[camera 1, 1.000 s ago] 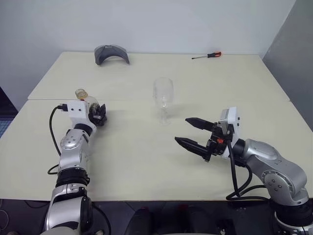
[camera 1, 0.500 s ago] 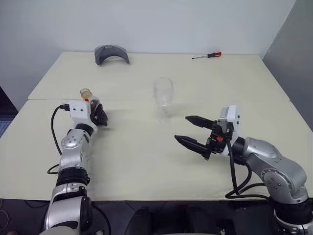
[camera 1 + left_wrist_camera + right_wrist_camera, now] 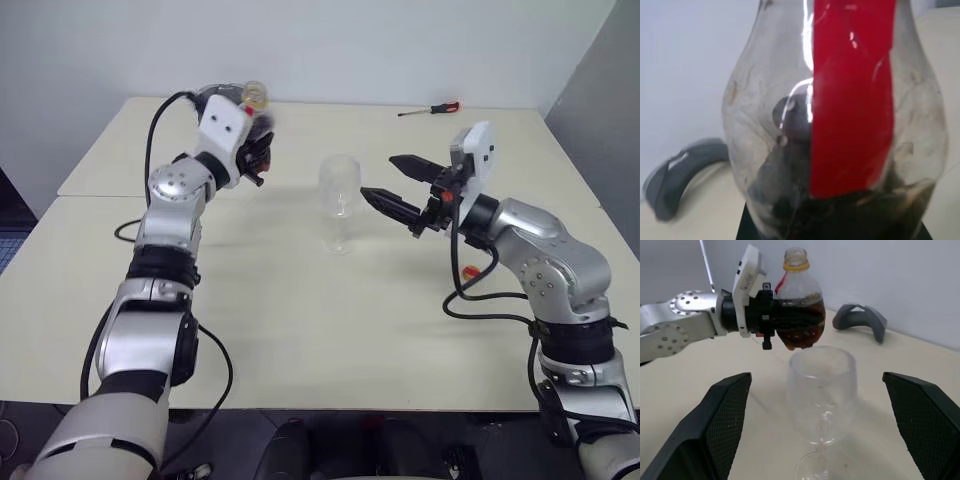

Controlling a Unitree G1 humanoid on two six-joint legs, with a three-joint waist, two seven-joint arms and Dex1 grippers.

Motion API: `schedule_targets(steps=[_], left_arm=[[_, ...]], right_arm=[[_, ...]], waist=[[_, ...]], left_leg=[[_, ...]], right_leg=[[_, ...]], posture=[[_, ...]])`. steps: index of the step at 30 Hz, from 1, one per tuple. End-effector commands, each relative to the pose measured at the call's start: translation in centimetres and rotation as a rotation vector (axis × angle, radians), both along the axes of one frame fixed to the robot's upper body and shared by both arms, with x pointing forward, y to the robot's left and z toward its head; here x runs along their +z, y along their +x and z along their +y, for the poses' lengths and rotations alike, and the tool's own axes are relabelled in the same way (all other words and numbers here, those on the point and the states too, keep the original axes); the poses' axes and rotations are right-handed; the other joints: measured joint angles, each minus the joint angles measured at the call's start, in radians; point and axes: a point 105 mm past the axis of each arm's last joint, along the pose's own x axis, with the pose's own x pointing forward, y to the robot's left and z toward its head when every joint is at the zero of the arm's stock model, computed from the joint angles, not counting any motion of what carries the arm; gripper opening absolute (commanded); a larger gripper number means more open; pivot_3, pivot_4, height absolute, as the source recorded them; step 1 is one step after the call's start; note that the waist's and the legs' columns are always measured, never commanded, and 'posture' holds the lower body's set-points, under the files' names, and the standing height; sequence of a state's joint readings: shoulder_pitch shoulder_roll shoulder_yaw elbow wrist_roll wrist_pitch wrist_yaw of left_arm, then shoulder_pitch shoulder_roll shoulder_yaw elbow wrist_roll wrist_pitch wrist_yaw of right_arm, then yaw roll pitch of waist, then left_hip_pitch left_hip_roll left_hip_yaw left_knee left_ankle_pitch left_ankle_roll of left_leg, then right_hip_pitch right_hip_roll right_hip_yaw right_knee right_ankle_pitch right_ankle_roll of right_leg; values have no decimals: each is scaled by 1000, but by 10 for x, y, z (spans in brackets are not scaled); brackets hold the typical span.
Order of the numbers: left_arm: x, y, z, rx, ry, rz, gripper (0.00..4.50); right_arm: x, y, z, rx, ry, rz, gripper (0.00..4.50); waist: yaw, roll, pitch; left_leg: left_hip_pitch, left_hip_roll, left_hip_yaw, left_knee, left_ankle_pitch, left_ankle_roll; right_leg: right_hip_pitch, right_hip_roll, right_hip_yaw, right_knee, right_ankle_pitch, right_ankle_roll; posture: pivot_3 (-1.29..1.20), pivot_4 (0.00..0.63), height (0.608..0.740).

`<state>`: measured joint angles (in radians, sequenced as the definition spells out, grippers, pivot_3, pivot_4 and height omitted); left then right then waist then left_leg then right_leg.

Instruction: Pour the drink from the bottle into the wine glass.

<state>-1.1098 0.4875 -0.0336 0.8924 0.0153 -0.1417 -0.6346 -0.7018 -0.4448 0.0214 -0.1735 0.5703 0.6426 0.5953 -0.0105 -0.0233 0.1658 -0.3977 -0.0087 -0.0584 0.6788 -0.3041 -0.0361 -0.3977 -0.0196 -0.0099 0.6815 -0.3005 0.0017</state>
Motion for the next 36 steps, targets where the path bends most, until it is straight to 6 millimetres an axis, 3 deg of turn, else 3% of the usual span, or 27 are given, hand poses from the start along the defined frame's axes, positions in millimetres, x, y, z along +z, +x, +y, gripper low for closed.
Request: schedule_targets(steps=[1,12,22,36], left_arm=[[25,1,-20,-75,58,-57,864],[41,-1,-23,-84,358,-214,864],[44,-3,-15,-74,583,-284,864],[47,-6,-15,-69,753,-382,864]], right_arm=[[18,-2,9,21,14,-66,4500],[19,3,16,1,8,-82,4500],[16,5,21,6,-4,-90,4500],[12,10,22,-7,-17,-97,4500]], waist=[[-9,0,0],[-22,0,0],[-22,0,0],[-22,0,0]], left_leg=[[-4,0,1,0,0,0],[-5,0,5,1,0,0],[-4,0,5,3,1,1],[-4,-1,5,3,2,1]], right_leg=[[-5,0,0,1,0,0],[-11,-1,1,9,0,0],[-13,-1,1,16,0,0],[-13,-2,1,17,0,0]], posture=[[0,150,740],[0,150,740],[0,150,740],[0,150,740]])
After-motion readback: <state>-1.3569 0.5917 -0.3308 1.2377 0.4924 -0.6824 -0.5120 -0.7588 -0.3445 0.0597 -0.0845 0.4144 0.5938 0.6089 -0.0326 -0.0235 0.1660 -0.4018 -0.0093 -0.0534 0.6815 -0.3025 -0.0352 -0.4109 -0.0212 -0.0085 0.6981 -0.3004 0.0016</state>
